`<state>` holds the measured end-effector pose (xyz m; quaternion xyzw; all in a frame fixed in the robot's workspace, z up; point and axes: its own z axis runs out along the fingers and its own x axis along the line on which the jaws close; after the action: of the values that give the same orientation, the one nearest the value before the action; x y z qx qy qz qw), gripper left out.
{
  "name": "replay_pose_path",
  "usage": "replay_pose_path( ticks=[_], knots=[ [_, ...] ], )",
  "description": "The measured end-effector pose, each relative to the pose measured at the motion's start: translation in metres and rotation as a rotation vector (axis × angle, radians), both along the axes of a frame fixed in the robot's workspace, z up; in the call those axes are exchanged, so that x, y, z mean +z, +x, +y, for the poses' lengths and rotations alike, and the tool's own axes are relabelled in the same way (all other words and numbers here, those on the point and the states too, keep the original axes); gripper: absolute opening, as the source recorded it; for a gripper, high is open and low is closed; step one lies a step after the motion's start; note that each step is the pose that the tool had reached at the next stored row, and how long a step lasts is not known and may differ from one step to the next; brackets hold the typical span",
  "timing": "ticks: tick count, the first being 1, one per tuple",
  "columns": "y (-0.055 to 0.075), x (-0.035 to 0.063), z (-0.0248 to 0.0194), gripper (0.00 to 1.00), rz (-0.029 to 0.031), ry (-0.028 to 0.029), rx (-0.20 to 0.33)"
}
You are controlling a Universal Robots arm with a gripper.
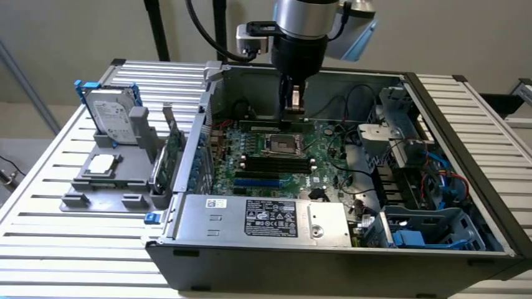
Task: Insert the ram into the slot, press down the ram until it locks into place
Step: 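Insert the ram into the slot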
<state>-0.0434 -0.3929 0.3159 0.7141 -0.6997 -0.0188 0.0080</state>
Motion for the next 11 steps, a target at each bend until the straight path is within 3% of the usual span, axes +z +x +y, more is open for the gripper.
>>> replay_pose_path(
  ticks=[5, 11],
  knots=[
    [0.0, -0.0091, 0.0009, 0.13, -0.0001, -0.0011, 0.0],
    [0.001, -0.0197, 0.0026, 0.13, -0.0001, -0.0066, 0.0]
  ],
)
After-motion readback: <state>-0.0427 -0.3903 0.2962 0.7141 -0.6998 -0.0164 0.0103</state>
